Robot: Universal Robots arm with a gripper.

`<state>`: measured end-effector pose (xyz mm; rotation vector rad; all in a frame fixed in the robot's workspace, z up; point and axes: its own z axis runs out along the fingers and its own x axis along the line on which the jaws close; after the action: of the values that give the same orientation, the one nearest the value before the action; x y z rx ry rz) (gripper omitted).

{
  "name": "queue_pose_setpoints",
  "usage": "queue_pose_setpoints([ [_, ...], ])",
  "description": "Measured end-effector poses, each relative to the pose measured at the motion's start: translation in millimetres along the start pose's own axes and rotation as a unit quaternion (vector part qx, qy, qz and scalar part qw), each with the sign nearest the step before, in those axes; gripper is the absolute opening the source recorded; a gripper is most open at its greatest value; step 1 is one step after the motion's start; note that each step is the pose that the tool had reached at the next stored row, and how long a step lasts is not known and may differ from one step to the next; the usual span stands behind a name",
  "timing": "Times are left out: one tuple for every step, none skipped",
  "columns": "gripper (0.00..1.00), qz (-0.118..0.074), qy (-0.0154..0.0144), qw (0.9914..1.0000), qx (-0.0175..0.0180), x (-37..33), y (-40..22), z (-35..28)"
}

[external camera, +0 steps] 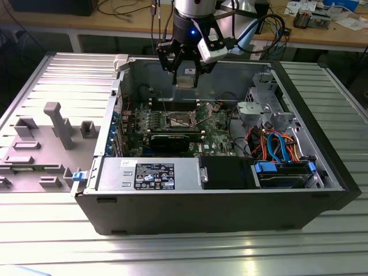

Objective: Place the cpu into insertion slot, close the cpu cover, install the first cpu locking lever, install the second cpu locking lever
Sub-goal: 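Place the cpu into insertion slot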

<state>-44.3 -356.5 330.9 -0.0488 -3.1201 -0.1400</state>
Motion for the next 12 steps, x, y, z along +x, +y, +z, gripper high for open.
queue_pose_setpoints([
  [0.55, 0.002, -0.0002, 1.00000, -0.0001, 0.0, 0.0, 0.0],
  [0.55, 0.006, -0.0005, 0.99998, -0.0001, 0.0, 0.0, 0.1],
  [0.55, 0.010, -0.0009, 0.99995, -0.0002, 0.0, 0.0, 0.2],
  [0.55, 0.012, -0.0011, 0.99993, -0.0002, 0.0, 0.0, 0.2],
  [0.55, 0.014, -0.0013, 0.99990, -0.0003, 0.0, 0.0, 0.2],
  [0.55, 0.019, -0.0017, 0.99983, -0.0004, 0.0, 0.0, 0.3],
  [0.55, 0.022, -0.0020, 0.99975, -0.0004, 0.0, 0.0, 0.4],
  [0.55, 0.025, -0.0022, 0.99968, -0.0005, 0.0, 0.0, 0.4],
  [0.55, 0.027, -0.0024, 0.99964, -0.0005, 0.0, 0.0, 0.5],
  [0.55, 0.028, -0.0025, 0.99960, -0.0006, 0.0, 0.0, 0.5],
  [0.55, 0.030, -0.0027, 0.99954, -0.0006, 0.0, -0.1, 0.6],
  [0.55, 0.033, -0.0029, 0.99944, -0.0006, 0.0, -0.1, 0.6],
])
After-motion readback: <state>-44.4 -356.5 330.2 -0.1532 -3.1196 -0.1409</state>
